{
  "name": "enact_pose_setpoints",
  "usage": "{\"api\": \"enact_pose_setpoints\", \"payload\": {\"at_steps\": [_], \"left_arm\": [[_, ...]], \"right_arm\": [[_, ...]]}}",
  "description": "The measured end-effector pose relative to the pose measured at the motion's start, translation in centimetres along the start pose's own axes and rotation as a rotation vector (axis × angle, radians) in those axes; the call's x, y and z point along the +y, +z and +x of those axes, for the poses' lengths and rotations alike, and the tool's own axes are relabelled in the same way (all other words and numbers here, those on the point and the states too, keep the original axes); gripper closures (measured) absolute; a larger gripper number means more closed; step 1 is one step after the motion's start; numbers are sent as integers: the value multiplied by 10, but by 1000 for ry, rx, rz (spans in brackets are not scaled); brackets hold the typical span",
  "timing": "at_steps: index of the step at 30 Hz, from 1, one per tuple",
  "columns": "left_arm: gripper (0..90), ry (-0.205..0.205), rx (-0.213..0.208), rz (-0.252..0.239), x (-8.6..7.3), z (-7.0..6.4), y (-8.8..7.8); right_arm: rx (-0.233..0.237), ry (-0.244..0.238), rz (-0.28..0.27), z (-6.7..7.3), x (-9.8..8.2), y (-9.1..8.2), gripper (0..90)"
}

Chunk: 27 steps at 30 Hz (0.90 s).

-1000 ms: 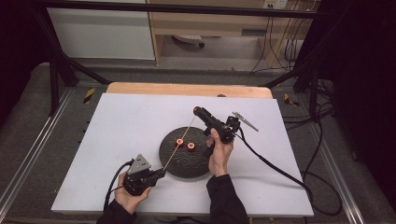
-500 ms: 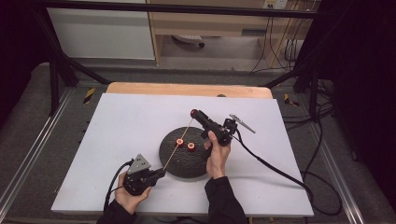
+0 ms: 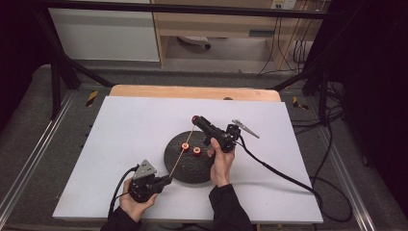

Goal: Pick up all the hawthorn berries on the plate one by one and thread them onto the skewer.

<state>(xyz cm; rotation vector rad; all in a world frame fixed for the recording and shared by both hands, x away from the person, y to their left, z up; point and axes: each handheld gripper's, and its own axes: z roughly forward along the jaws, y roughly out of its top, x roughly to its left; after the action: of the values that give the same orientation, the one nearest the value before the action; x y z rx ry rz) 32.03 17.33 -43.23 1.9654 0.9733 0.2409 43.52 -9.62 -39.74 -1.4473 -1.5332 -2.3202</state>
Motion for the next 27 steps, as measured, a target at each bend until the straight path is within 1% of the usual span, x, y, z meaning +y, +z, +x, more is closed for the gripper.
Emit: {"api": "enact_pose_setpoints", "payload": {"at_steps": [3,5,8,10,12,14,16,18,21,24,25,27], "left_arm": [[886,-25,-17,-14,0,2,-1],[886,-29,-11,-33,-1,2,-2],[886,-29,2,-55,-1,0,-3],[886,-37,12,-59,-1,-1,-4],[886,-48,14,-60,-2,-3,-3],[887,-49,10,-58,-3,-7,-1],[887,-44,18,-55,-3,-12,1],[887,-54,22,-58,-2,-14,1],[887,-56,38,-67,-2,-14,-1],[887,-54,51,-64,-2,-14,-1],[887,-56,48,-63,-2,-15,0],[887,-52,55,-55,-3,-15,0]], "right_arm": [[8,-26,-5,-1,1,0,629],[12,-31,-13,-1,1,0,629],[14,-20,-30,-1,1,0,629],[18,-14,-33,-1,1,0,630],[23,-20,-35,0,1,0,630],[27,-26,-38,0,0,0,631],[27,-24,-40,-1,0,0,631],[28,-20,-39,-1,0,0,632],[31,-20,-52,-2,0,0,632],[29,-18,-53,-2,-1,1,633],[29,-19,-52,-3,-1,1,633],[27,-16,-51,-3,-1,1,633]]}}
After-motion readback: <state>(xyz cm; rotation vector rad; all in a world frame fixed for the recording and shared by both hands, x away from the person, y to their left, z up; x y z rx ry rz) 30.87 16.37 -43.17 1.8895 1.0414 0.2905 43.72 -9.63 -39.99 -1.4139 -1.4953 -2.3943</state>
